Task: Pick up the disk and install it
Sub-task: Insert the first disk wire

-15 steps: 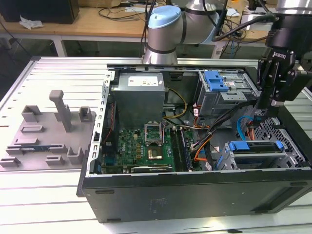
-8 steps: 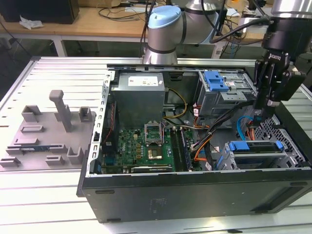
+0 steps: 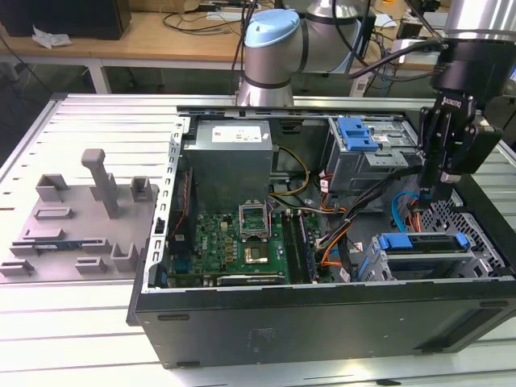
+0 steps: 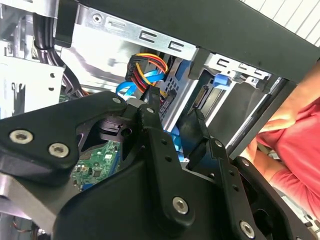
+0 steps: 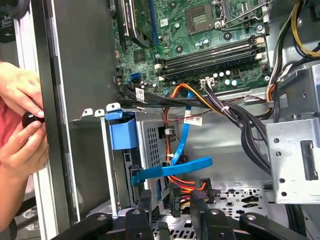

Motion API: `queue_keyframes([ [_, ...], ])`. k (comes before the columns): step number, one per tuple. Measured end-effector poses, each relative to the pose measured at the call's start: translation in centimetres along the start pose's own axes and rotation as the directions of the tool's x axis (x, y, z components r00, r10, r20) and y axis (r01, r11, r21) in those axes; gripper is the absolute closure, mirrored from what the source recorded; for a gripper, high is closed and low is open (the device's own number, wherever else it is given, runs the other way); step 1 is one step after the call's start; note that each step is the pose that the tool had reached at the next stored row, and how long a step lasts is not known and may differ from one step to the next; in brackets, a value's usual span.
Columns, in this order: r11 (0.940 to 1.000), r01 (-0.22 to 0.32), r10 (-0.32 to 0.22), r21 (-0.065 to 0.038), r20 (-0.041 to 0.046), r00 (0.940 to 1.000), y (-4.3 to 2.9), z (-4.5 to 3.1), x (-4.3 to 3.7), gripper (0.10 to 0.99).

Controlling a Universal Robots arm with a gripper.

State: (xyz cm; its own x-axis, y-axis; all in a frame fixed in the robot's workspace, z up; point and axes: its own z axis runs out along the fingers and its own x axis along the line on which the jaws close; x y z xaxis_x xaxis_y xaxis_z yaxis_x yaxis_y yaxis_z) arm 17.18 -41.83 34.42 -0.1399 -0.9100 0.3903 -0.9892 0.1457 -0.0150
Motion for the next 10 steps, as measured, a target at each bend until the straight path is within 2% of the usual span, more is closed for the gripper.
queue_keyframes([
  [2,1.0000,-0.004,0.004,0.000,-0.0074,1.0000,0.00,0.14,-0.06,0.663],
  [3,1.0000,-0.006,0.006,-0.001,-0.0121,0.9999,0.01,0.22,-0.09,0.733],
  [5,1.0000,-0.009,0.009,-0.001,-0.0208,0.9997,0.01,0.25,-0.11,0.733],
  [6,1.0000,-0.010,0.010,0.000,-0.0279,0.9996,0.01,0.25,-0.11,0.733],
  [10,1.0000,-0.010,0.010,0.000,-0.0284,0.9995,0.01,0.26,-0.12,0.733],
])
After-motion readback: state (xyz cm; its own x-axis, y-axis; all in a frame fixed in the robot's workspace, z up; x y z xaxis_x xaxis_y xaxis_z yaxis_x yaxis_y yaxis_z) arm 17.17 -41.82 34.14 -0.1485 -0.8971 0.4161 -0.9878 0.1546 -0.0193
